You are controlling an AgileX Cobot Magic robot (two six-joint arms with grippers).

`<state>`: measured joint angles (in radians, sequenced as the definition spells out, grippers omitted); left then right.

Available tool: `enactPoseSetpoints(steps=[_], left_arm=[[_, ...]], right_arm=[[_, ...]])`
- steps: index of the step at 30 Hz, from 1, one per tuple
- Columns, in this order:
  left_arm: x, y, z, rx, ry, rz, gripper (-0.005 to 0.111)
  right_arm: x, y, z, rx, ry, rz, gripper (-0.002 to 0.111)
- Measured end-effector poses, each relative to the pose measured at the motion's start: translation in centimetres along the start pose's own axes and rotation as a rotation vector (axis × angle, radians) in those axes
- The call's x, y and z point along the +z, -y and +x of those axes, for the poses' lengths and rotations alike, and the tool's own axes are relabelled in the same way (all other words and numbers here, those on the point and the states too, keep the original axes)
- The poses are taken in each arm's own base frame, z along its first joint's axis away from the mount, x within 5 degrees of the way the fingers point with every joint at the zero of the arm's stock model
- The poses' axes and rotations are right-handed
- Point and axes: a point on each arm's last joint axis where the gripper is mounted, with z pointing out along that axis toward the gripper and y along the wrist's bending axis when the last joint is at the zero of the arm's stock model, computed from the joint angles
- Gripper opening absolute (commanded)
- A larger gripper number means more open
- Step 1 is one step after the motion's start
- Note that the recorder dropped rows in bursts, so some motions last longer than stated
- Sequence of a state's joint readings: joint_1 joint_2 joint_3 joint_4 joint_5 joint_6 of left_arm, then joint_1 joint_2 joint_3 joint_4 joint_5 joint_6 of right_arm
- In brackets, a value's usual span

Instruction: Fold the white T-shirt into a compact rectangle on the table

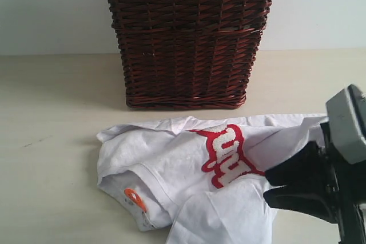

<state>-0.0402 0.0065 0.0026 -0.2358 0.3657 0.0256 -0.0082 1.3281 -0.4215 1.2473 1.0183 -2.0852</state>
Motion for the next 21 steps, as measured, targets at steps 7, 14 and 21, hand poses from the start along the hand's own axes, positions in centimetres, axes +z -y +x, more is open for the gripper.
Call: enactPoseSetpoints(steps=[7,14,21], left_arm=[[0.0,0.0,0.0,0.0,0.0,0.0,0.0],[0.0,0.0,0.0,0.0,0.0,0.0,0.0],[0.0,0.0,0.0,0.0,0.0,0.0,0.0]], right_arm=[[3.3,2.7,3.7,0.169,-0.156,0.0,0.002],[7.1,4.9,3.0,0.209,-0.306,0.089,0.0],[10.8,4.7,1.7,0.208,-0.478,0.107,0.0]])
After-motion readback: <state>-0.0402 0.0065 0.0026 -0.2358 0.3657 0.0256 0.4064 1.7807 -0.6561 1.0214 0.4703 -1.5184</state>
